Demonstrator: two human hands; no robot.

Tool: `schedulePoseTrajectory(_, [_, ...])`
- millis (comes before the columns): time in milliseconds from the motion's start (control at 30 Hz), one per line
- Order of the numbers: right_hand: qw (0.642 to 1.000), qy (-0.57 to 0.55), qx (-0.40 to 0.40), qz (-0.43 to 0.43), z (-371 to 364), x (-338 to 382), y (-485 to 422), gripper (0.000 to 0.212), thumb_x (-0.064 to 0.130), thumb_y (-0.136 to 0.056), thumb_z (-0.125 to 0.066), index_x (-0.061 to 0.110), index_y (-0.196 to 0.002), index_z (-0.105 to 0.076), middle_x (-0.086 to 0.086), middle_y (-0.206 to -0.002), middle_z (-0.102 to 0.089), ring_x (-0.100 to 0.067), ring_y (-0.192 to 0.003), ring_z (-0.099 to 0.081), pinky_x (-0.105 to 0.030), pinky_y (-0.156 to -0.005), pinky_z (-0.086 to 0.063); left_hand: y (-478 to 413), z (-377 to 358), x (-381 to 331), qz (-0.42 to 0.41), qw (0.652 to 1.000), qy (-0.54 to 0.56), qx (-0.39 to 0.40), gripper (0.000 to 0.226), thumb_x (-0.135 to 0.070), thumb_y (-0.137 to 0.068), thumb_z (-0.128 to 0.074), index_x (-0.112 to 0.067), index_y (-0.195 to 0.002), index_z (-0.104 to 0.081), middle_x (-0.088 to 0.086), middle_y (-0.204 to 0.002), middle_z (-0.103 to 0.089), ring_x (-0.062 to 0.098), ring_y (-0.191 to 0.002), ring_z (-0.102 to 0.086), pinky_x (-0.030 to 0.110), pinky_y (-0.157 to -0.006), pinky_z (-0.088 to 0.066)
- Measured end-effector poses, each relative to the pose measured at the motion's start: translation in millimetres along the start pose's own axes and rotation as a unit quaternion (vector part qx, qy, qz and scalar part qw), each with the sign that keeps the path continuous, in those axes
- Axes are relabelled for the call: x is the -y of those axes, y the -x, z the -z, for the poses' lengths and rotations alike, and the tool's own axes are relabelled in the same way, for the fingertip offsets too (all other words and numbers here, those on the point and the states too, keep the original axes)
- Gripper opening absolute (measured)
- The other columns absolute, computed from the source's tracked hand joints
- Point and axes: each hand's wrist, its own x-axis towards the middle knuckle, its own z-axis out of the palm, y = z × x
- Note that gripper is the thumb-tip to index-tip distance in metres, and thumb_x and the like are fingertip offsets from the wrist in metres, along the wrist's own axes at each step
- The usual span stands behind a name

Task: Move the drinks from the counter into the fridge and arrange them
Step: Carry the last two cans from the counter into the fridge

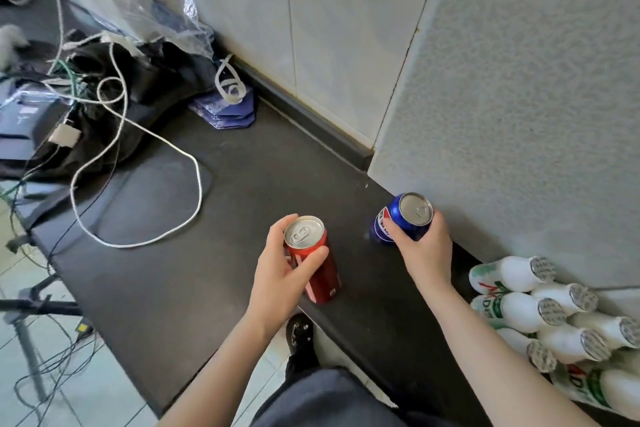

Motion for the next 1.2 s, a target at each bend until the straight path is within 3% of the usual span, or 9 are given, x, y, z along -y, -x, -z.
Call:
schedulePoseTrajectory(133, [0.995, -0.077, 0.055, 0.028, 7.7, 12.0, 29.9, 0.076, 0.054, -0.063, -0.071, 0.023, -0.128, -0.047, 0.018, -0.112, -0.055, 0.007, -0.095, -0.056, -0.002, -0.069, -0.042, 32.6, 14.8, 3.8, 0.017, 0.997, 0.021, -0.066, 0.044, -0.021, -0.085, -0.069, -0.046, -0.113, -0.046, -0.034, -0.104, -0.058, -0.004, -0.098, -0.059, 0.019, -0.082, -0.050])
schedulePoseTrajectory(233, [0.988, -0.107, 0.096, 0.059, 8.7, 24.7, 51.0, 0.068, 0.059, -0.063, -0.065, 0.027, -0.121, -0.049, 0.023, -0.104, -0.058, 0.009, -0.093, -0.059, -0.001, -0.069, -0.045, 59.9, 22.2, 4.0, 0.012, 0.992, 0.028, -0.119, 0.041, -0.023, -0.085, -0.068, -0.047, -0.111, -0.047, -0.037, -0.104, -0.057, -0.008, -0.099, -0.057, 0.011, -0.074, -0.050])
schedulePoseTrajectory(367, [0.972, -0.139, 0.169, 0.085, 2.2, 29.2, 80.6, 0.064, 0.059, -0.066, -0.064, 0.028, -0.119, -0.048, 0.018, -0.107, -0.060, 0.009, -0.095, -0.061, -0.003, -0.070, -0.047, 110.3, 27.4, 17.0, 0.024, 0.977, 0.050, -0.207, 0.038, -0.021, -0.086, -0.067, -0.043, -0.111, -0.048, -0.036, -0.102, -0.057, -0.009, -0.097, -0.058, 0.005, -0.073, -0.046])
schedulePoseTrajectory(567, [0.937, -0.137, 0.296, 0.125, -24.2, 24.2, 145.2, 0.063, 0.062, -0.065, -0.069, 0.030, -0.117, -0.050, 0.018, -0.108, -0.060, 0.005, -0.100, -0.059, -0.007, -0.076, -0.048, 212.6, 37.1, 59.2, 0.085, 0.920, 0.074, -0.375, 0.039, -0.014, -0.085, -0.068, -0.029, -0.117, -0.052, -0.019, -0.106, -0.061, -0.011, -0.091, -0.058, 0.004, -0.070, -0.044])
schedulePoseTrajectory(700, [0.909, -0.099, 0.382, 0.133, -33.3, 24.8, 194.2, 0.056, 0.066, -0.060, -0.068, 0.040, -0.107, -0.052, 0.027, -0.102, -0.062, 0.011, -0.096, -0.058, -0.003, -0.071, -0.045, 282.3, 47.1, 83.9, 0.141, 0.876, 0.099, -0.451, 0.043, -0.018, -0.085, -0.068, -0.030, -0.121, -0.048, -0.018, -0.109, -0.058, -0.017, -0.091, -0.056, -0.001, -0.066, -0.042])
schedulePoseTrajectory(833, [0.878, -0.063, 0.450, 0.153, -47.2, 27.6, 237.1, 0.061, 0.062, -0.062, -0.077, 0.035, -0.113, -0.056, 0.021, -0.104, -0.066, 0.001, -0.097, -0.062, -0.025, -0.081, -0.053, 323.3, 63.9, 101.3, 0.151, 0.844, 0.114, -0.502, 0.044, -0.015, -0.085, -0.068, -0.027, -0.122, -0.047, -0.018, -0.108, -0.056, -0.020, -0.088, -0.055, -0.002, -0.066, -0.042])
schedulePoseTrajectory(933, [0.854, -0.037, 0.488, 0.177, -62.0, 29.8, 279.3, 0.064, 0.059, -0.063, -0.075, 0.030, -0.117, -0.055, 0.015, -0.108, -0.065, -0.005, -0.101, -0.061, -0.035, -0.086, -0.053, 353.7, 80.2, 108.4, 0.148, 0.835, 0.113, -0.518, 0.048, -0.028, -0.081, -0.071, -0.028, -0.122, -0.046, -0.020, -0.109, -0.055, -0.018, -0.091, -0.054, -0.002, -0.068, -0.041])
schedulePoseTrajectory(1100, [0.807, 0.001, 0.546, 0.225, -100.5, 46.7, 379.7, 0.051, 0.062, -0.061, -0.071, 0.042, -0.104, -0.054, 0.020, -0.102, -0.064, 0.003, -0.094, -0.060, -0.023, -0.076, -0.048, 428.0, 122.3, 126.8, 0.129, 0.803, 0.126, -0.569, 0.040, -0.018, -0.085, -0.068, -0.035, -0.114, -0.047, -0.020, -0.110, -0.055, -0.018, -0.093, -0.054, -0.001, -0.068, -0.040])
schedulePoseTrajectory(1200, [0.774, 0.015, 0.582, 0.247, -121.2, 57.0, 459.1, 0.042, 0.058, -0.064, -0.076, 0.044, -0.097, -0.053, 0.029, -0.092, -0.063, 0.009, -0.086, -0.059, -0.017, -0.069, -0.044, 495.6, 156.0, 143.9, 0.123, 0.756, 0.152, -0.624, 0.040, -0.020, -0.085, -0.069, -0.036, -0.114, -0.048, -0.020, -0.109, -0.056, -0.011, -0.093, -0.055, 0.009, -0.073, -0.043])
